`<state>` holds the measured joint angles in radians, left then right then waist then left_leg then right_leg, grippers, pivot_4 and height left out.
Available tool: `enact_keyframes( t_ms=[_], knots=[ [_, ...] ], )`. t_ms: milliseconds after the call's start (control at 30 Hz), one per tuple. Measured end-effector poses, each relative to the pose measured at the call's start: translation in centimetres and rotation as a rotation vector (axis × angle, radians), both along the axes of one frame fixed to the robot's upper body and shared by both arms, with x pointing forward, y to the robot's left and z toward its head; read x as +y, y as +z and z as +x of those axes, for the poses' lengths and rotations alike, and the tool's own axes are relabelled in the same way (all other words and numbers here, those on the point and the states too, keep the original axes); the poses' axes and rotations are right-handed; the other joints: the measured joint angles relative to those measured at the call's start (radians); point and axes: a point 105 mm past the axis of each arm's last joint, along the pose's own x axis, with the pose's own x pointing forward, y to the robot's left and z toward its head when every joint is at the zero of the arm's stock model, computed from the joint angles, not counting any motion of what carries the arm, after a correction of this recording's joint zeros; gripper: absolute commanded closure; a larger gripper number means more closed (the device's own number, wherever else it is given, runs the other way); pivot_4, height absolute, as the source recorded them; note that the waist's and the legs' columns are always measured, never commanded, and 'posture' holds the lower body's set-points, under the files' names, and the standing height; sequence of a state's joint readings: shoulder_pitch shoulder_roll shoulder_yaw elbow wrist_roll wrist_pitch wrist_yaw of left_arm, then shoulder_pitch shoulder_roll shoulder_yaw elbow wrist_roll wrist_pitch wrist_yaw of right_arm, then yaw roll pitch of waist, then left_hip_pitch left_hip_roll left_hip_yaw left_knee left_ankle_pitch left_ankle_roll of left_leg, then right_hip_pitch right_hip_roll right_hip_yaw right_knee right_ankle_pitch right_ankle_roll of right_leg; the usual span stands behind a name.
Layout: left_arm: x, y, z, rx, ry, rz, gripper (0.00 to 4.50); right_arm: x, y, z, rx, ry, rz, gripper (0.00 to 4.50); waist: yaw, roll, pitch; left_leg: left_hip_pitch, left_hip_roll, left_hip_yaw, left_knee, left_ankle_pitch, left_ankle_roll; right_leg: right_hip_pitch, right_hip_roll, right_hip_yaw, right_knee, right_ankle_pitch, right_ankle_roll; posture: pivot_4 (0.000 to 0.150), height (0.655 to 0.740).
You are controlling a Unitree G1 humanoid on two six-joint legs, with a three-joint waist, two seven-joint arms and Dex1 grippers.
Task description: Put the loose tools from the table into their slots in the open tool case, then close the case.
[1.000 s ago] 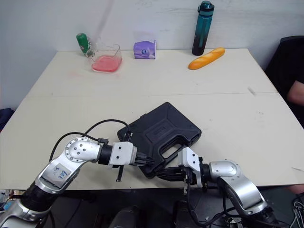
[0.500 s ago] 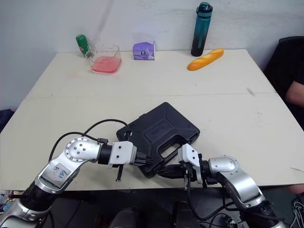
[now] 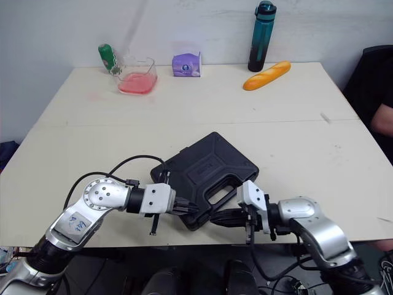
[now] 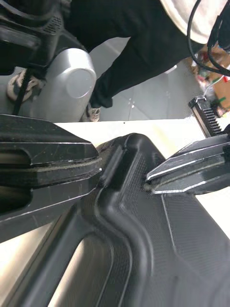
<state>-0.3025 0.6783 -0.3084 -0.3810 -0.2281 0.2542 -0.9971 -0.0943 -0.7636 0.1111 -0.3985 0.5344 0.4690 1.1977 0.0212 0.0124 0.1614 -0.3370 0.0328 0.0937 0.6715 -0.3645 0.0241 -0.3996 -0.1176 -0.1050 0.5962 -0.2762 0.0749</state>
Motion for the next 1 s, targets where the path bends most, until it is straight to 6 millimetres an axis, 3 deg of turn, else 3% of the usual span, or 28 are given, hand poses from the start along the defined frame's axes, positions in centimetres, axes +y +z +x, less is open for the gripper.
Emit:
enact_keyframes(
  t_ms=[133,233,267,300,400,533,567,733,833,1000],
  knots=[
    [2.6,1.4,1.2,0.008,0.109,-0.069,4.48,-3.9,1.1,-0.3,-0.005,-0.054,-0.110,4.50,0.002,-0.006,0.008,-0.017,-0.001,0.000,-0.002,0.006,-0.007,-0.016,0.001,-0.002,0.000,0.001,0.001,0.150,0.7349],
    [4.7,2.3,2.1,-0.014,0.200,-0.057,4.48,-5.6,2.7,0.3,-0.065,-0.106,-0.129,4.50,0.002,-0.009,0.012,-0.017,-0.001,0.000,-0.004,0.010,-0.013,-0.016,0.003,-0.005,-0.002,0.001,0.001,0.150,0.7349],
    [5.5,2.5,2.2,-0.002,0.237,-0.068,3.83,-5.9,3.1,0.6,-0.085,-0.118,-0.124,3.84,0.000,-0.010,0.014,-0.018,-0.001,0.000,-0.005,0.010,-0.013,-0.017,0.004,-0.005,-0.003,0.001,0.001,0.150,0.7349],
    [6.6,2.4,2.1,0.021,0.282,-0.069,3.57,-6.6,3.6,1.0,-0.112,-0.147,-0.128,3.57,-0.001,-0.010,0.016,-0.018,-0.001,0.001,-0.005,0.010,-0.012,-0.017,0.004,-0.004,-0.003,0.001,0.001,0.150,0.7349],
    [11.8,2.4,1.6,0.058,0.468,-0.019,2.22,-10.7,6.0,2.7,-0.206,-0.301,-0.202,2.09,-0.002,-0.011,0.023,-0.019,-0.002,0.002,-0.005,0.008,-0.010,-0.017,0.004,-0.005,-0.004,0.002,0.002,0.150,0.7349],
    [17.3,2.1,0.9,0.083,0.676,0.014,0.28,-14.8,8.8,4.5,-0.335,-0.434,-0.292,0.02,0.002,-0.012,0.025,-0.019,-0.002,0.004,-0.004,0.006,-0.008,-0.017,0.003,-0.005,-0.007,0.002,0.003,0.150,0.7349],
    [18.2,2.1,0.8,0.084,0.712,0.020,0.10,-15.4,9.1,4.7,-0.350,-0.451,-0.303,0.00,0.004,-0.013,0.026,-0.019,-0.002,0.003,-0.004,0.006,-0.008,-0.017,0.003,-0.005,-0.007,0.002,0.003,0.150,0.7349],
    [22.2,2.3,0.5,0.064,0.864,0.026,0.10,-17.9,10.2,5.9,-0.444,-0.499,-0.371,0.00,0.000,-0.010,0.028,-0.020,-0.002,0.005,-0.004,0.005,-0.009,-0.018,0.002,-0.004,-0.006,0.002,0.003,0.150,0.7349],
    [24.6,3.1,0.6,-0.014,0.941,0.040,0.10,-20.3,12.0,7.0,-0.524,-0.569,-0.421,0.00,-0.004,-0.009,0.030,-0.020,-0.002,0.012,-0.005,0.006,-0.009,-0.024,0.003,-0.005,-0.002,0.002,0.003,0.150,0.7349],
    [24.9,3.4,0.3,-0.041,0.944,0.057,0.10,-20.9,12.6,7.9,-0.582,-0.580,-0.436,0.00,-0.016,-0.009,0.030,-0.020,-0.001,0.018,-0.004,0.006,-0.009,-0.028,0.003,-0.005,0.005,0.003,0.004,0.150,0.7349]
  ],
)
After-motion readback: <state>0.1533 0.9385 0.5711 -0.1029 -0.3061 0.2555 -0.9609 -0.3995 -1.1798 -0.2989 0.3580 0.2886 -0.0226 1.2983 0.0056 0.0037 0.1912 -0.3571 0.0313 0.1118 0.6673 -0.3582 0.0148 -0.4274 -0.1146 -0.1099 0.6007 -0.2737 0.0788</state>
